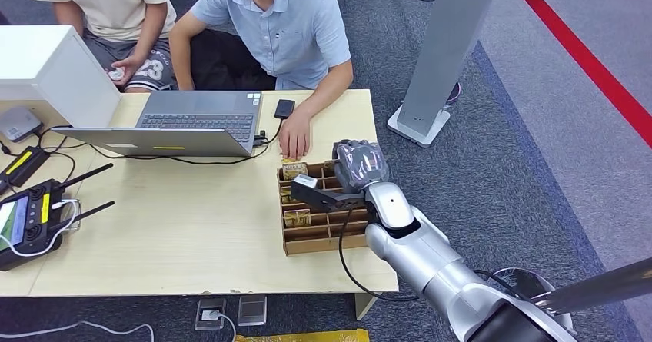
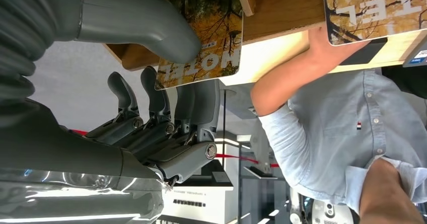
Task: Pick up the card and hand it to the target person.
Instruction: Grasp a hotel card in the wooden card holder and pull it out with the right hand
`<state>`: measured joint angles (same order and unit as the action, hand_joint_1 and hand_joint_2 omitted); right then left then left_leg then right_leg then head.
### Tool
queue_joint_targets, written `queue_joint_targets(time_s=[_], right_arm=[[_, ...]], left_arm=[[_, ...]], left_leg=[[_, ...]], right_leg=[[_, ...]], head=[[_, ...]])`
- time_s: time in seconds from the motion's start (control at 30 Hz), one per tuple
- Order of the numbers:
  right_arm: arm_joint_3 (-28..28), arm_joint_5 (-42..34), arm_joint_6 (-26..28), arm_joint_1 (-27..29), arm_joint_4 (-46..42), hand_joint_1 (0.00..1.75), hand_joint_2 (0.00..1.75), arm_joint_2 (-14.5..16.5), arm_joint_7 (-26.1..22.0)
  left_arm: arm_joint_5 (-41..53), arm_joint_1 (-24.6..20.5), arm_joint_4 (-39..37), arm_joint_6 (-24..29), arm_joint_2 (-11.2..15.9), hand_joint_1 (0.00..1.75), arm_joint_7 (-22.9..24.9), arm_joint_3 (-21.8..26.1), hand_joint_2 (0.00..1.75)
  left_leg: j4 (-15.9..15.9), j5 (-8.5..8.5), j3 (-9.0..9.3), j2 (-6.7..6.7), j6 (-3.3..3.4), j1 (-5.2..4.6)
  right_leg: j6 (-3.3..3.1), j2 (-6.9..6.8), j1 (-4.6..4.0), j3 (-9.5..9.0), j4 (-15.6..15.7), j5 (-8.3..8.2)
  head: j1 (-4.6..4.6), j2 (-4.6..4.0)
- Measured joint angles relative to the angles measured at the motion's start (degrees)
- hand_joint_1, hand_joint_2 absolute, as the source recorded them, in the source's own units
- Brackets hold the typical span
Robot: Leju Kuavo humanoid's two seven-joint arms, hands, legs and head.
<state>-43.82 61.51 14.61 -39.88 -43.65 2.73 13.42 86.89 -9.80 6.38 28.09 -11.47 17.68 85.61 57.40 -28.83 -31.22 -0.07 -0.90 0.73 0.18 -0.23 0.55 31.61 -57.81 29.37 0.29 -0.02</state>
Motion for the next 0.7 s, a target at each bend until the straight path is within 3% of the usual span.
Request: queue_joint_targets(time_s=[0.7], right_arm=[[0.3, 0.8, 0.3, 0.2, -0.7, 1.4, 1.75, -0.1, -0.4]], left_arm=[[0.0, 0.0, 0.0, -0.4, 0.0, 0.0, -0.4, 0.0, 0.0]], left_leg=[[0.0, 0.0, 0.0, 0.0, 0.0, 0.0]], right_leg=[[0.0, 0.0, 0.0, 0.0, 0.0, 0.0]], head=[[0.02, 0.0]])
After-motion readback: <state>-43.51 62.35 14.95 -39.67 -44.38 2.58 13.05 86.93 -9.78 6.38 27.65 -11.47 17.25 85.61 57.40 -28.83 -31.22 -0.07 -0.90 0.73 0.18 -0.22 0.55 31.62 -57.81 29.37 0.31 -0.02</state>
